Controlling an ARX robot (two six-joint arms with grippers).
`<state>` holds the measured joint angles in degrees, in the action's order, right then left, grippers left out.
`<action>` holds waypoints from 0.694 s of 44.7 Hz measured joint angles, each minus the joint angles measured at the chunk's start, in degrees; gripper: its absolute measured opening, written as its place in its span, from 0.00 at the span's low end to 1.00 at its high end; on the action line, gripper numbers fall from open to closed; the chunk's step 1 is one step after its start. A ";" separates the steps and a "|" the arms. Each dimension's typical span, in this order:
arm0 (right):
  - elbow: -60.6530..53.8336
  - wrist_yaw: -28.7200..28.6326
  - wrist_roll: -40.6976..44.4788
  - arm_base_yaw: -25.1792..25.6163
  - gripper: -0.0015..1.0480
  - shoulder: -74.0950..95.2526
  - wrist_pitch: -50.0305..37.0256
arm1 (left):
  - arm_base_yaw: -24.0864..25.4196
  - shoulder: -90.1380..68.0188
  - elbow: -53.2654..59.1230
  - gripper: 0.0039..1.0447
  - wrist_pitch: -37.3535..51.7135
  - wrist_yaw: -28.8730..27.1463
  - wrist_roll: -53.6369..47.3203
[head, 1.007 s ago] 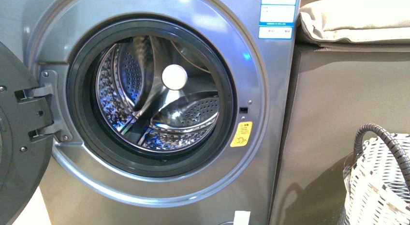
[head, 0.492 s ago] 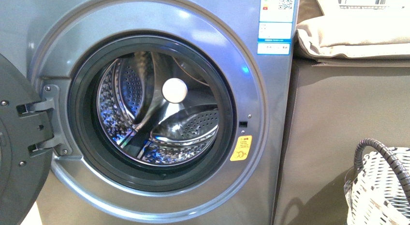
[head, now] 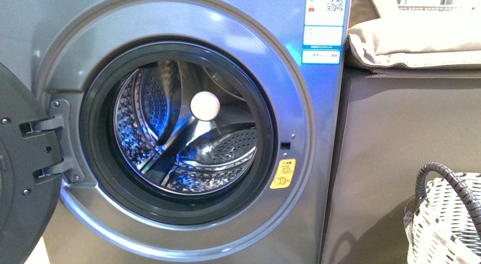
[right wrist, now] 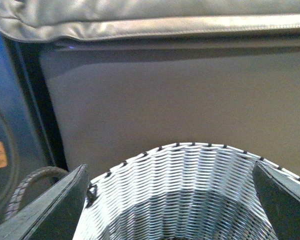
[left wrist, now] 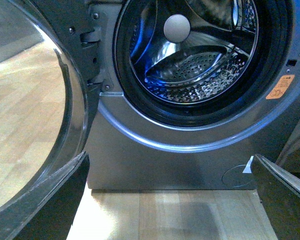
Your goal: Put clothes into washing machine
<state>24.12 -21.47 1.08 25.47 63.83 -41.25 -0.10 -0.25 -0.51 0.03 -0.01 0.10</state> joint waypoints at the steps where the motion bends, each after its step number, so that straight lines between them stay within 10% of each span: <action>1: 2.05 0.52 0.00 -0.17 0.93 2.84 1.09 | 0.00 0.00 0.00 0.94 0.00 0.00 0.00; 17: 27.04 18.78 3.43 -7.89 0.93 44.61 11.43 | 0.00 0.00 0.00 0.94 0.00 0.00 0.00; 31: 39.71 23.39 -0.28 -7.32 0.93 66.69 14.73 | 0.00 0.00 0.00 0.94 0.00 0.00 0.00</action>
<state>63.83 1.91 0.80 18.15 130.52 -26.52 -0.10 -0.25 -0.51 0.03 -0.01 0.10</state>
